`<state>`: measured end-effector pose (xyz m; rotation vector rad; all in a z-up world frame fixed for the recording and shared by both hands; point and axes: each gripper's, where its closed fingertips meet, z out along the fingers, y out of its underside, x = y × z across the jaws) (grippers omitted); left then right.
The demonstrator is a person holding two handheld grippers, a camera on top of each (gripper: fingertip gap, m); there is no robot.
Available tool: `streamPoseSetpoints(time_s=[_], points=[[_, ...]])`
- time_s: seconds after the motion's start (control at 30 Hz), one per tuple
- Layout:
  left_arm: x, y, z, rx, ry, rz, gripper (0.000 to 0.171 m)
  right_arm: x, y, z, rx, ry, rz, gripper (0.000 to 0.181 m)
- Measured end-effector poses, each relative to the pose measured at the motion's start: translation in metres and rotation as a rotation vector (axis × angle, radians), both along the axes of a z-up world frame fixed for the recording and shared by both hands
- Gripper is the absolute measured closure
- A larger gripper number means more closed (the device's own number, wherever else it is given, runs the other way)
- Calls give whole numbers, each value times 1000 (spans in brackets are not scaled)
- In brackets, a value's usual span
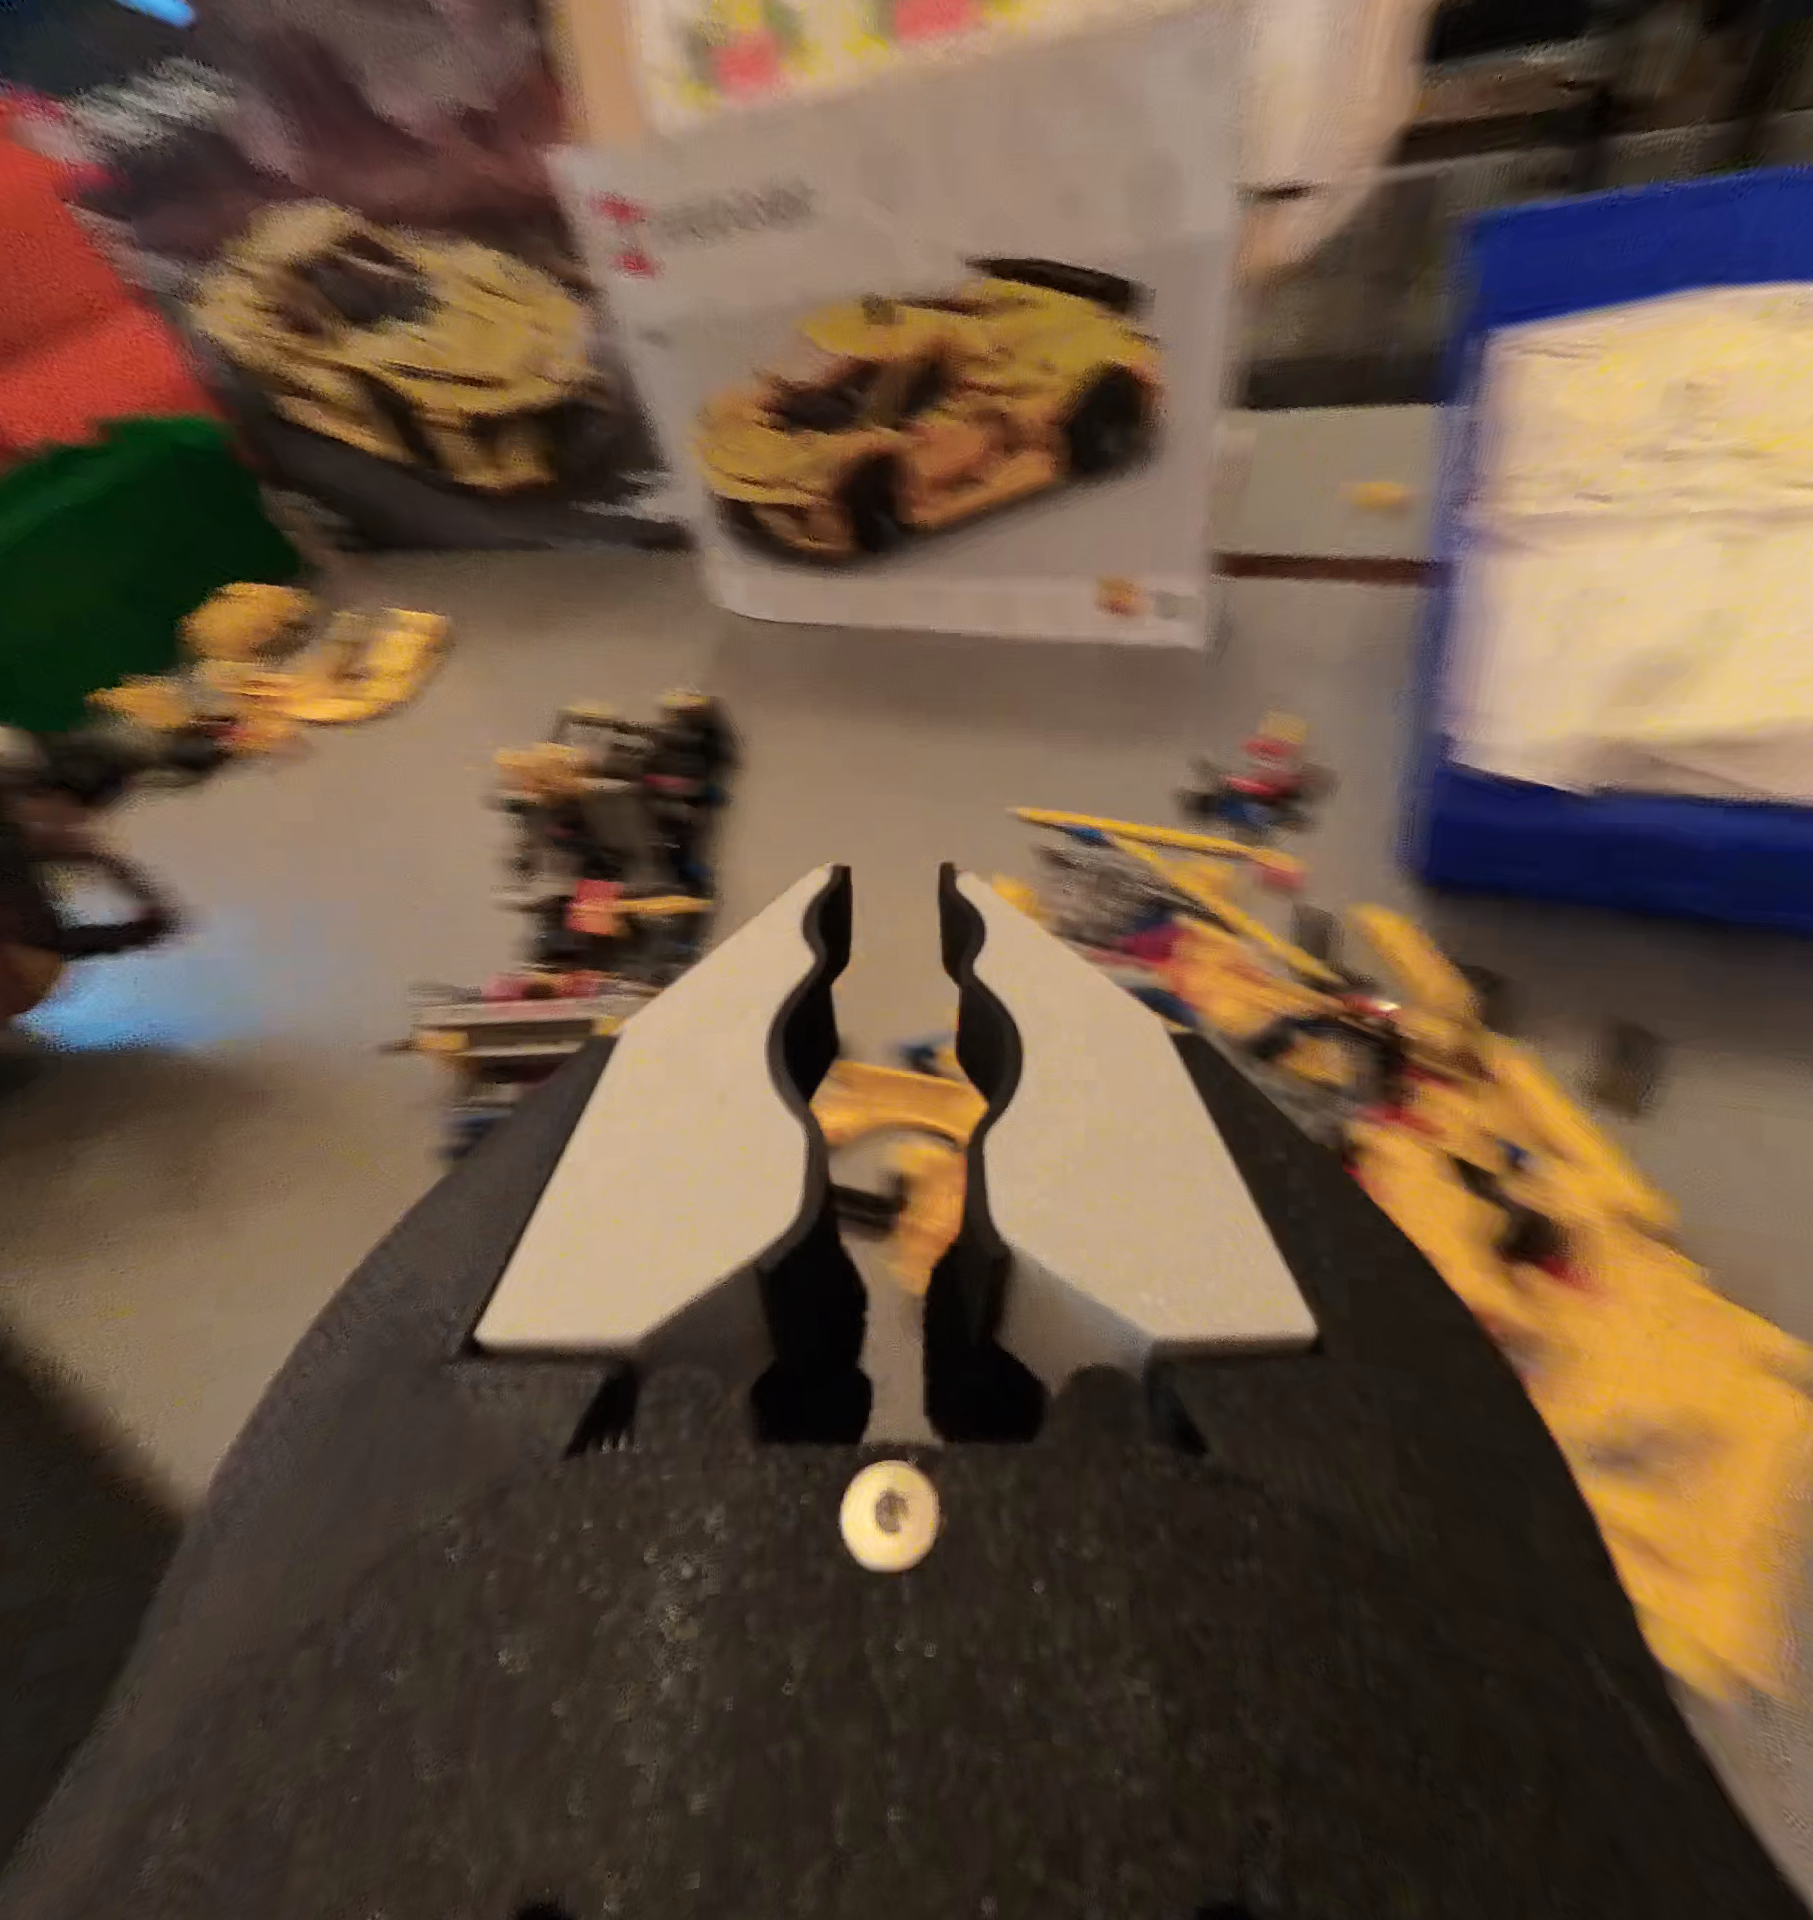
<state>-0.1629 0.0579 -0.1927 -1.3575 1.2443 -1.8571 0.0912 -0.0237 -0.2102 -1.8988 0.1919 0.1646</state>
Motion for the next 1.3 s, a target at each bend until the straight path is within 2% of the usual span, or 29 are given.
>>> streamPoseSetpoints(time_s=[0.07,0.13,0.17,0.2,0.27,0.33,0.4,0.47,0.6,0.83,1.03,1.07,1.2,1.3], points=[[2,-4,-3,7,15,-16,165,-74,24,14,66,128,234,163],[2,-9,-5,19,23,-33,164,-164,38,22,113,336,546,153],[3,-10,-6,18,23,-34,165,-199,42,19,103,430,659,145],[3,-10,-6,15,24,-34,165,-224,45,11,73,482,736,143],[4,-11,-6,3,18,-33,165,-250,53,-7,36,499,771,149],[4,-16,-5,-12,12,-52,165,-259,61,-10,82,512,746,152],[5,-19,-4,-35,6,-70,165,-259,61,3,149,548,744,158],[4,-22,0,-93,-4,-107,165,-256,60,3,166,509,749,174],[3,-27,1,-190,6,-187,165,-257,54,7,168,553,788,175],[1,-31,-4,-87,20,-188,164,-255,50,6,136,618,812,175],[-1,-32,-2,-72,3,-190,165,-260,50,5,160,552,811,175],[0,-32,-2,-70,2,-182,165,-263,52,3,153,545,811,170],[2,-33,-1,-66,-3,-181,165,-266,50,1,129,502,828,175],[-1,-34,-6,54,5,-181,165,-266,48,-2,94,558,850,175]])
